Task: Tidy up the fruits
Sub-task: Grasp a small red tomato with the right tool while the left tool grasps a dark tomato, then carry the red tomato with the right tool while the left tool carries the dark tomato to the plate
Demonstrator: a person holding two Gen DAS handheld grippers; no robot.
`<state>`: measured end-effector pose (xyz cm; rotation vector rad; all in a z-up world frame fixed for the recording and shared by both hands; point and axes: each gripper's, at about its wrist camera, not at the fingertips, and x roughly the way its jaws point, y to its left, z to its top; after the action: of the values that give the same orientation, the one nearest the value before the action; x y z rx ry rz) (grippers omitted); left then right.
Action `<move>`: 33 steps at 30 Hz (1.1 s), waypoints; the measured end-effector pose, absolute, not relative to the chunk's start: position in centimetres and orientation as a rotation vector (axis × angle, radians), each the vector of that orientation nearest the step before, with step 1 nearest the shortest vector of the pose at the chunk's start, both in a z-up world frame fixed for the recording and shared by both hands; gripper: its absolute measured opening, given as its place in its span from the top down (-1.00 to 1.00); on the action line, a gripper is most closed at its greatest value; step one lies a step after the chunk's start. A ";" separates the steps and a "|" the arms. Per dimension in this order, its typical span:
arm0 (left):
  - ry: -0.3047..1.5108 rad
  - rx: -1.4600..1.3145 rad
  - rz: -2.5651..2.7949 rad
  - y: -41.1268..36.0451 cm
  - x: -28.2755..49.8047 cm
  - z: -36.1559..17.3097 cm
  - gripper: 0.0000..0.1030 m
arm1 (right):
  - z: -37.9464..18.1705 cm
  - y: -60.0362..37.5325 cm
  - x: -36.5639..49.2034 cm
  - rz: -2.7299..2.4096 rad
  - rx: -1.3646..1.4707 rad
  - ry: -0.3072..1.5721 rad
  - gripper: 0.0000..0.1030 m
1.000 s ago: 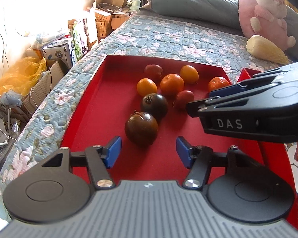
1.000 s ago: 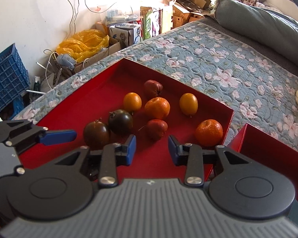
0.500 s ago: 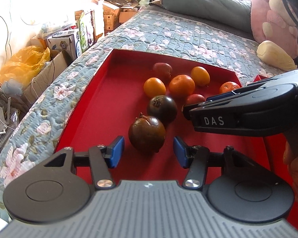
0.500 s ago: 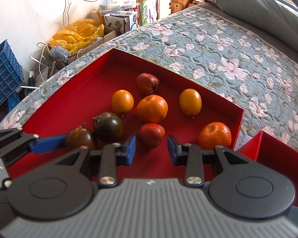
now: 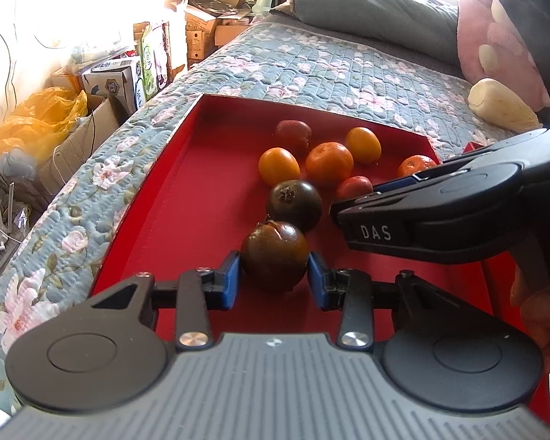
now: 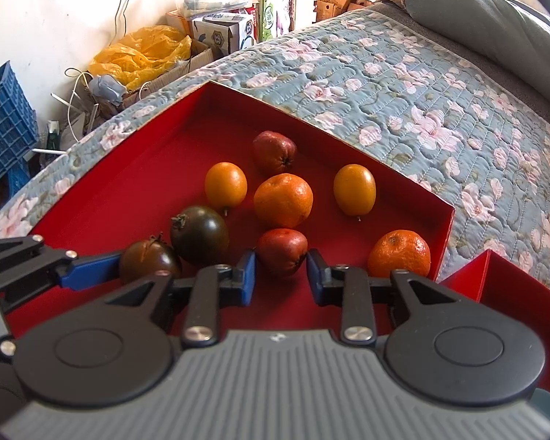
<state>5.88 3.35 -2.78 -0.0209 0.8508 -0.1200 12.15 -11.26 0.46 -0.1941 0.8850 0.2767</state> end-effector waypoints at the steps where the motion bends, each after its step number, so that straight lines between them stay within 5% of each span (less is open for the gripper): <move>1: 0.849 -0.021 -0.121 3.4 5.8 -2.8 0.14 | 0.6 -11.4 12.0 0.276 -0.188 0.883 0.35; 33: 0.788 -0.001 -0.105 3.3 1.4 -0.2 0.14 | 5.4 -14.5 -0.7 0.315 -0.028 0.720 0.36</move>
<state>1.40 3.29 -0.16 -0.0010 0.7877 -0.1054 -0.66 -14.49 5.43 -0.0280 0.7198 0.3149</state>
